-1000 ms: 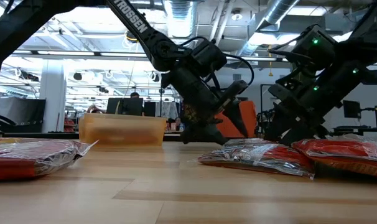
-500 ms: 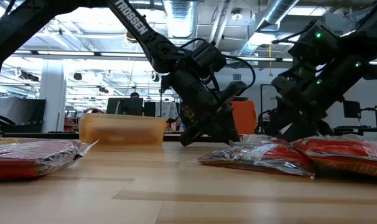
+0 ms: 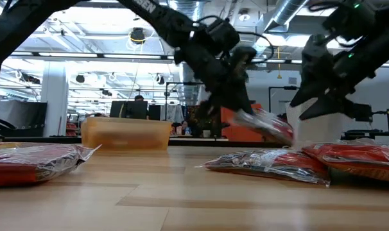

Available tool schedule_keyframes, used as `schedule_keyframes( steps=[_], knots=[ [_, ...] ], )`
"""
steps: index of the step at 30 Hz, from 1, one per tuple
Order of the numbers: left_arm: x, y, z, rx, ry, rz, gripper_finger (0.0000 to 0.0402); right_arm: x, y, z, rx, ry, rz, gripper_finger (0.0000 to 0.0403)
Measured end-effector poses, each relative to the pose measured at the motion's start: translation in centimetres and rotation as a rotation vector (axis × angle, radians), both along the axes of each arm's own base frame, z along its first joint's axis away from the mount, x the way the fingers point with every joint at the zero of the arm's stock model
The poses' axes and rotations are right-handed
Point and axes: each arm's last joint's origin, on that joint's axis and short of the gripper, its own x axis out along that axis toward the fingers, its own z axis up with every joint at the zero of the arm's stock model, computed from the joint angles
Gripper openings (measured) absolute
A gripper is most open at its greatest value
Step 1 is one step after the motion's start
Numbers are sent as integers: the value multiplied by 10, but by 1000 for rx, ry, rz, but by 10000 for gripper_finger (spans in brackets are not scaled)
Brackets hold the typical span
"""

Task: Sort popcorn bags into baskets
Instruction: Put the red popcorn bag into the orange bin

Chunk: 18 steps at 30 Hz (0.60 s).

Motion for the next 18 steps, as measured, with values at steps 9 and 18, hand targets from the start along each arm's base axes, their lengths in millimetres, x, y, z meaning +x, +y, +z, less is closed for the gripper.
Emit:
schedule_keyframes(
  steps=[9,18],
  knots=[
    [-44,26,57,206,188,-81,0,-21,0,18,-30,-93,-25,234],
    [-137,60,123,472,481,-31,0,-23,-1,12,-44,-26,-48,234]
  ],
)
